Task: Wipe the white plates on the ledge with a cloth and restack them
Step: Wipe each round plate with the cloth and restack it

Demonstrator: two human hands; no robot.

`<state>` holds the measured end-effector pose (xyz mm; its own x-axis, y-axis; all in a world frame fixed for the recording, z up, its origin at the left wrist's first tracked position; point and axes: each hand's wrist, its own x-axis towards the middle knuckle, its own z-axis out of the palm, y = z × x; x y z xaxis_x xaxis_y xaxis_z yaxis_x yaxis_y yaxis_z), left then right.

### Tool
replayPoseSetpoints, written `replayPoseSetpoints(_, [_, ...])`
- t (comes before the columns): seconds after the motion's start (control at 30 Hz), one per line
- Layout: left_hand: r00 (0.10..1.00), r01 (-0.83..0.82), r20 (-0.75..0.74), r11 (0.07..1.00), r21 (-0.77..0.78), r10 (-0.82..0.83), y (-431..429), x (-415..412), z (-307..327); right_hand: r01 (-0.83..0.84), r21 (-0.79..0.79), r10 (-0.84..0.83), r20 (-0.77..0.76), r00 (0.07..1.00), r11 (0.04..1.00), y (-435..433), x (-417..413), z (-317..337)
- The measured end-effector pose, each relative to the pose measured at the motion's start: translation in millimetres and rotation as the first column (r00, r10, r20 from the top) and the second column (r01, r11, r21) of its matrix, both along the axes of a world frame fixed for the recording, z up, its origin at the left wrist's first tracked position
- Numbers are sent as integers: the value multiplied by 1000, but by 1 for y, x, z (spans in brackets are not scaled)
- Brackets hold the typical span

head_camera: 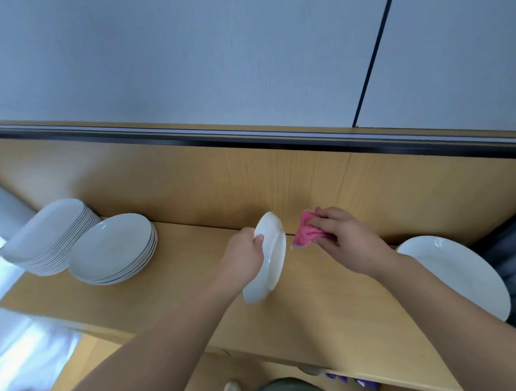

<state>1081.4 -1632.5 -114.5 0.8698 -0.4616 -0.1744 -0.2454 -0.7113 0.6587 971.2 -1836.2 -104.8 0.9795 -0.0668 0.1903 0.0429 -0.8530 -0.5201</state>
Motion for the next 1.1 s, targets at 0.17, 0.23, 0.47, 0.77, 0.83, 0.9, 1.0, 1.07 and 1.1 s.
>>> replayPoseSetpoints(0.17, [998, -21, -64, 998, -51, 18, 17, 9, -6, -7, 3, 7, -23, 1000, 1000, 13, 13, 0])
replayPoseSetpoints(0.23, [996, -28, -86, 998, -64, 22, 24, 16, -8, -17, 2, 17, -40, 999, 1000, 20, 19, -1])
replayPoseSetpoints(0.47, [996, -22, -93, 998, -51, 18, 55, 44, -11, -46, -25, 43, -98, 994, 999, 48, 53, -5])
replayPoseSetpoints(0.77, [974, 190, -155, 966, 175, -163, 104, 78, -21, -90, 11, 91, -170, 981, 996, 97, 130, -30])
replayPoseSetpoints(0.83, [968, 188, -193, 974, 128, -161, 110, 82, -25, -124, 15, 124, -214, 969, 992, 109, 144, -40])
replayPoseSetpoints(0.9, [961, 175, -231, 981, 81, -153, 113, 87, -27, -192, -18, 175, -330, 928, 981, 123, 156, -56])
replayPoseSetpoints(1.0, [959, 169, -246, 982, 86, -143, 119, 96, -34, -227, -114, 140, -507, 851, 967, 135, 163, -74])
replayPoseSetpoints(1.07, [955, 171, -263, 980, 100, -139, 124, 102, -43, -183, -66, 126, -500, 857, 981, 141, 166, -79])
replayPoseSetpoints(1.1, [951, 172, -275, 980, 101, -138, 125, 104, -46, -137, -20, 111, -477, 872, 990, 144, 169, -80])
